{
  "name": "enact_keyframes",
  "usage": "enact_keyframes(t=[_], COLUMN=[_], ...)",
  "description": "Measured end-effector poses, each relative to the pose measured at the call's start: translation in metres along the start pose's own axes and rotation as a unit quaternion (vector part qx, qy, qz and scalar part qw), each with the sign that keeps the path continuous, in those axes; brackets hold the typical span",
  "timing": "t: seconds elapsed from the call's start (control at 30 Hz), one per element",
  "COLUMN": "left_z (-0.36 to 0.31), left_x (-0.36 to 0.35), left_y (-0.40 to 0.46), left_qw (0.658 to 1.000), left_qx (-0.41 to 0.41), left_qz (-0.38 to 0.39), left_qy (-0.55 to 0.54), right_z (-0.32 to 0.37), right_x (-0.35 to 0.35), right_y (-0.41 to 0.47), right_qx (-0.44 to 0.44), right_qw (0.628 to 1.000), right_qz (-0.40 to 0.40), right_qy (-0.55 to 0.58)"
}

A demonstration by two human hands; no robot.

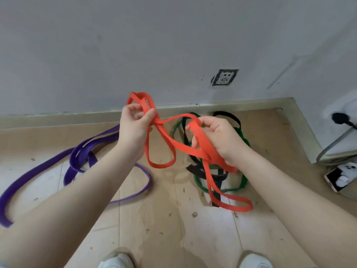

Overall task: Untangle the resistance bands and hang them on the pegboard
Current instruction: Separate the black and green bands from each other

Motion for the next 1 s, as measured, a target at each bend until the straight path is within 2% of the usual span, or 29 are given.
enact_keyframes(t=[0.07,0.13,0.23,0.3,0.4,0.47,0.53,0.6,0.67,0.77,0.9,1.0], left_z=[-0.01,-0.006,0.027,0.062,0.118,0.145,0.159,0.164,0.165,0.166,0.185,0.209], left_x=[-0.012,-0.025,-0.031,-0.026,-0.014,-0.006,-0.001,0.0,-0.004,-0.007,-0.011,-0.012], left_y=[-0.004,-0.01,-0.016,-0.02,-0.026,-0.025,-0.017,-0.002,0.016,0.042,0.064,0.067], left_qw=[0.998,0.993,0.987,0.979,0.97,0.969,0.968,0.972,0.978,0.983,0.982,0.97], left_qx=[-0.028,-0.019,0.027,0.062,0.139,0.181,0.202,0.194,0.176,0.155,0.171,0.193], left_qz=[0.037,0.082,0.126,0.137,0.117,0.08,0.051,0.044,0.04,0.027,0.031,0.044], left_qy=[0.051,0.085,0.1,0.136,0.164,0.15,0.139,0.127,0.103,0.092,0.068,0.14], right_z=[0.018,0.018,-0.043,-0.103,-0.18,-0.208,-0.213,-0.208,-0.209,-0.228,-0.245,-0.258], right_x=[-0.004,-0.01,-0.016,-0.021,-0.041,-0.058,-0.069,-0.066,-0.064,-0.066,-0.049,-0.043], right_y=[0.002,0.009,0.014,0.002,-0.024,-0.03,-0.021,-0.002,0.015,0.028,0.047,0.057], right_qx=[-0.011,-0.013,-0.092,-0.187,-0.313,-0.342,-0.307,-0.233,-0.172,-0.15,-0.171,-0.179], right_qw=[0.998,1.0,0.981,0.958,0.926,0.923,0.936,0.945,0.934,0.907,0.916,0.915], right_qz=[0.002,0.009,0.038,0.086,0.152,0.163,0.163,0.169,0.19,0.234,0.145,0.102], right_qy=[0.055,-0.012,-0.165,-0.2,-0.149,-0.067,-0.047,-0.154,-0.249,-0.317,-0.333,-0.348])
Point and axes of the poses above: each hand's wrist, its own y-axis towards the middle knuckle, its own x-axis out of the back of the hand, z = x × y, the point moved 9 cm from there along y, towards the middle knuckle
